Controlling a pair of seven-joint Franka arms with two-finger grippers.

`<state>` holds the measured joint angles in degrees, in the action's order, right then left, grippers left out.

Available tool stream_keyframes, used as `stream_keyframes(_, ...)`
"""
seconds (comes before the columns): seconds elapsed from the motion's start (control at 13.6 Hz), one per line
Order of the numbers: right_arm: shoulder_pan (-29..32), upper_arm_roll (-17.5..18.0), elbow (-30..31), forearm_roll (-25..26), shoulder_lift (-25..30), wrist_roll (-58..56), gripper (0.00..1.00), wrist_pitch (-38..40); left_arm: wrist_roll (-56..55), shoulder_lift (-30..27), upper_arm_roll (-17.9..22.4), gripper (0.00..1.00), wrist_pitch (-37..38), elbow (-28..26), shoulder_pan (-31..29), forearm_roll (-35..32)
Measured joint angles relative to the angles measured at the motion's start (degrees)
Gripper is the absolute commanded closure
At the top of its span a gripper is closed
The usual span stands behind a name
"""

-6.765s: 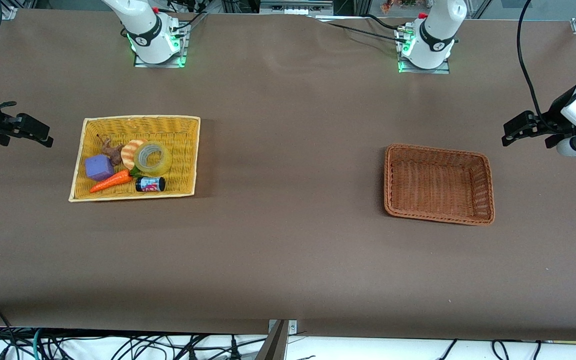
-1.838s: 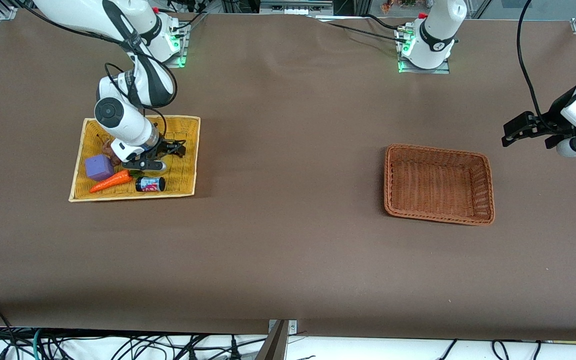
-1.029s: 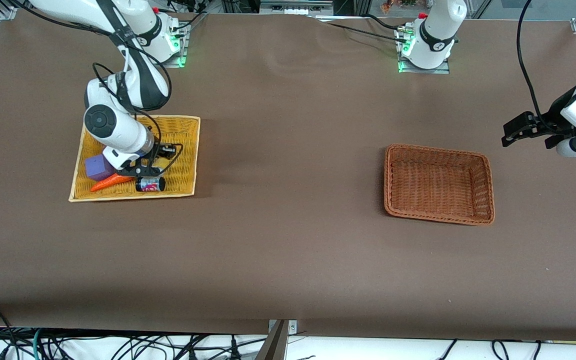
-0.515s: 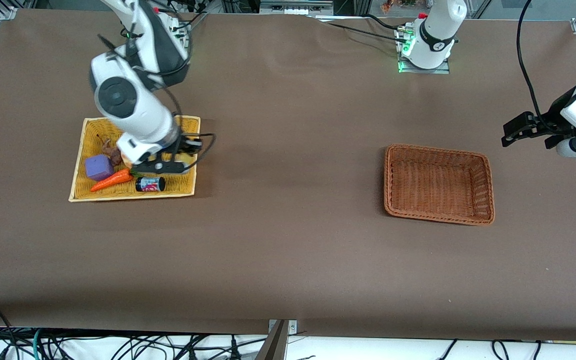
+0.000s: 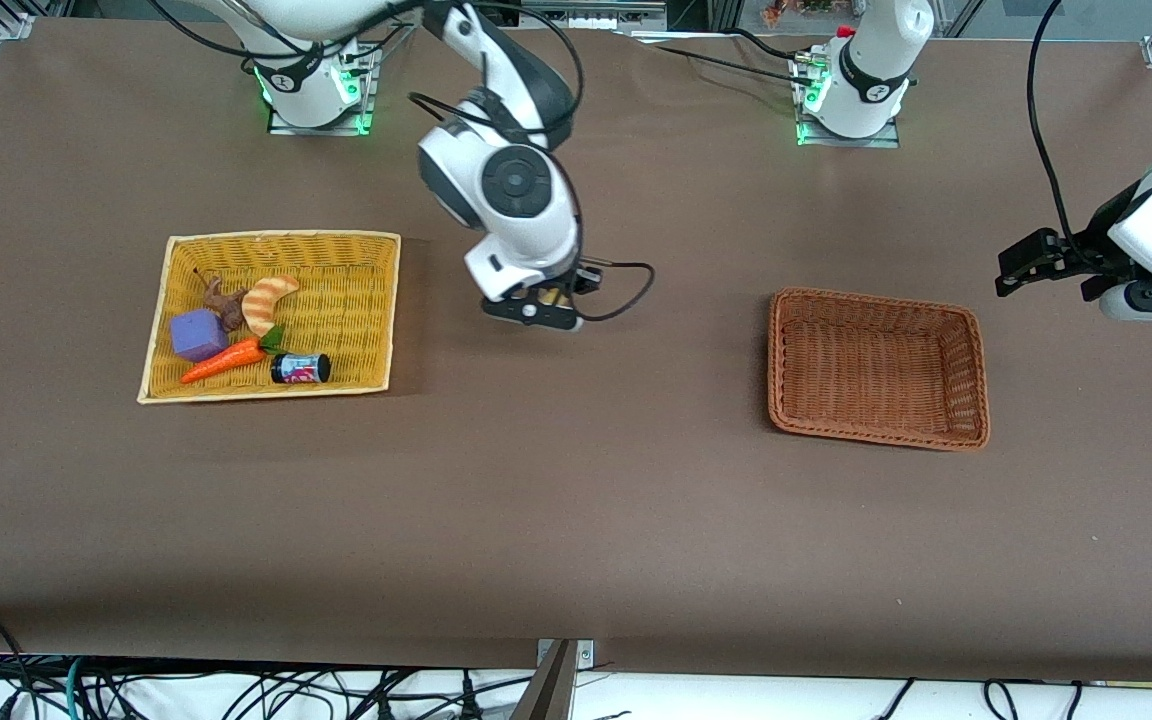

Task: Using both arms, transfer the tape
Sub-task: 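Lift the tape roll and carry it toward the table middle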

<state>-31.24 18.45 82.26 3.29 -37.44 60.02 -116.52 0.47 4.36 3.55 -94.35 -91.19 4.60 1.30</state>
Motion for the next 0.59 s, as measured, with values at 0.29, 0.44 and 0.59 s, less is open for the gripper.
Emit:
stream_keyframes(0.29, -3.3, -0.2, -2.2, 1.5, -7.4, 1.9, 1.00, -6.9, 0.0, 0.2, 0.0, 0.00, 0.1, 0.0, 0.0, 0.0)
stream_keyframes(0.44, -3.8, -0.3, -2.3, 2.4, -9.7, 1.9, 1.00, -9.1, 0.0, 0.7, -0.1, 0.00, 0.3, 0.0, 0.0, 0.0)
stream_keyframes(0.59, -4.2, -0.3, -2.5, 2.5, -11.2, 1.9, 1.00, -9.8, 0.0, 1.2, -0.2, 0.00, 0.3, 0.0, 0.1, 0.0)
